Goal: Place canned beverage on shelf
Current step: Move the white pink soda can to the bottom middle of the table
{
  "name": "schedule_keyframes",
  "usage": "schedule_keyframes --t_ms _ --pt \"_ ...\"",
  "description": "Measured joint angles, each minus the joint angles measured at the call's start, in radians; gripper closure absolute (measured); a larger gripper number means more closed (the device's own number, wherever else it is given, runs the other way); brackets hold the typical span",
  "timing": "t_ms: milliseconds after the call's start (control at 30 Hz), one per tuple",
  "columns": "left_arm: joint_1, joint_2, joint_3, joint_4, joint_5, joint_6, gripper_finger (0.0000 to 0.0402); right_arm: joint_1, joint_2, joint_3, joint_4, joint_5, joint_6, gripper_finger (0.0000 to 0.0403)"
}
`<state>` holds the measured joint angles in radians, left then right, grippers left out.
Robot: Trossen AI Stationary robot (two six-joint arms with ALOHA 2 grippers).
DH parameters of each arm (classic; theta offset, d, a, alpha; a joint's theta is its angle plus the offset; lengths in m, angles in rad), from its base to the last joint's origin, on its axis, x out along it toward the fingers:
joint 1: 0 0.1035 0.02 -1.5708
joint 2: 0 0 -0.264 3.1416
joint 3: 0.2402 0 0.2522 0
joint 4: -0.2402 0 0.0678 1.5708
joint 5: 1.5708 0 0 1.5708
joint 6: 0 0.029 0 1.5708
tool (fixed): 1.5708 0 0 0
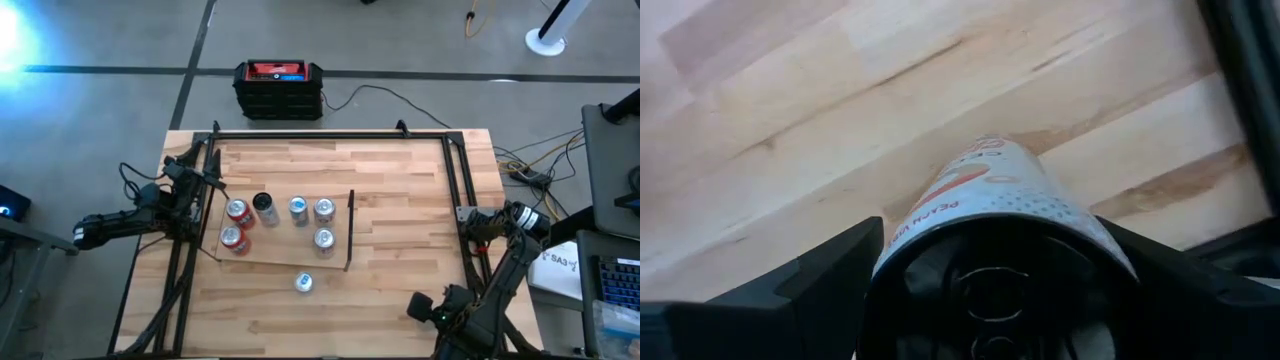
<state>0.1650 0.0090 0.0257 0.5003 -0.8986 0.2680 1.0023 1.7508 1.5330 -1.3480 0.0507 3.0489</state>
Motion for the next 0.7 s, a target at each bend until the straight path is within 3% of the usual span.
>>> schedule_keyframes --t_ms 700 --pt "0.000 0.000 0.000 0.000 0.000 0.000 0.0091 -0.019 0.000 0.000 0.044 0.028 0.015 0.0079"
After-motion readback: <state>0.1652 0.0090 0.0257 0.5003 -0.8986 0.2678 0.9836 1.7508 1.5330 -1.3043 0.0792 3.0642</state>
